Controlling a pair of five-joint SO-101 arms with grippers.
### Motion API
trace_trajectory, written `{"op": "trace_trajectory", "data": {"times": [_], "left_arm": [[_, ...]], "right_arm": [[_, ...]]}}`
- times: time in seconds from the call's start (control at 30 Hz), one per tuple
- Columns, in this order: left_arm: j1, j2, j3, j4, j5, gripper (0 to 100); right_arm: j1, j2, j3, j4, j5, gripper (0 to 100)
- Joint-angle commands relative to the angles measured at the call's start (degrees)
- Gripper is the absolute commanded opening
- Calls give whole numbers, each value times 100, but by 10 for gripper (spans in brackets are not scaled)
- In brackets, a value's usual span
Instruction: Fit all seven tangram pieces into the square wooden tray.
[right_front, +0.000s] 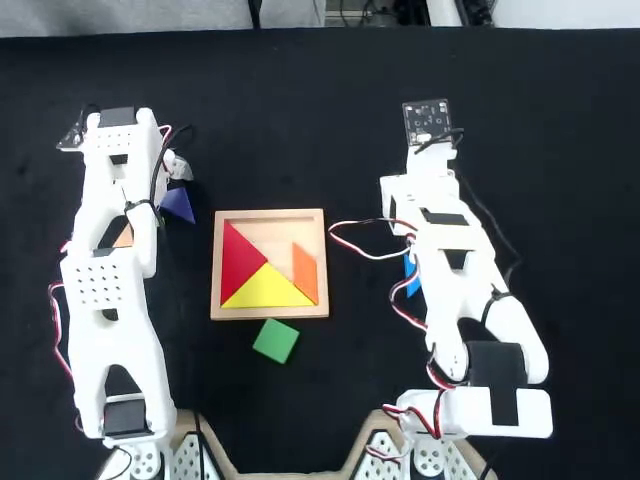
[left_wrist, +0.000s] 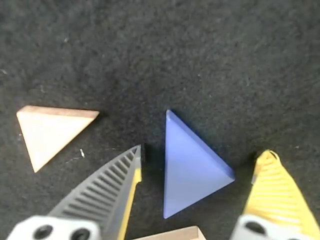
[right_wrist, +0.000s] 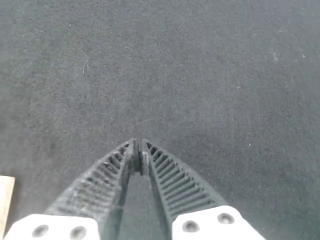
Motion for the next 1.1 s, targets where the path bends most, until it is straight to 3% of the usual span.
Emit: {"op": "trace_trajectory", "data": {"times": [0.0, 0.3, 0.43, 0.7, 0.8, 0.93, 1.07], "left_arm": [[-66, -26, -154, 44, 70, 342], [-66, -18, -145, 35, 62, 187], [-66, -18, -145, 35, 62, 171], [259, -18, -171, 44, 0, 175], [382, -88, -207, 18, -396, 189], [391, -88, -312, 62, -923, 289], [330, -79, -760, 571, -1424, 314]], "right_arm": [[-79, -233, -101, -132, -9, 15], [-79, -233, -101, -123, -9, 14], [-79, -233, -101, -123, -9, 12], [-79, -233, -101, -123, -9, 12], [-79, -233, -101, -123, -9, 12], [-79, -233, -101, -114, -9, 12], [-79, -233, -101, -114, -9, 12]]}}
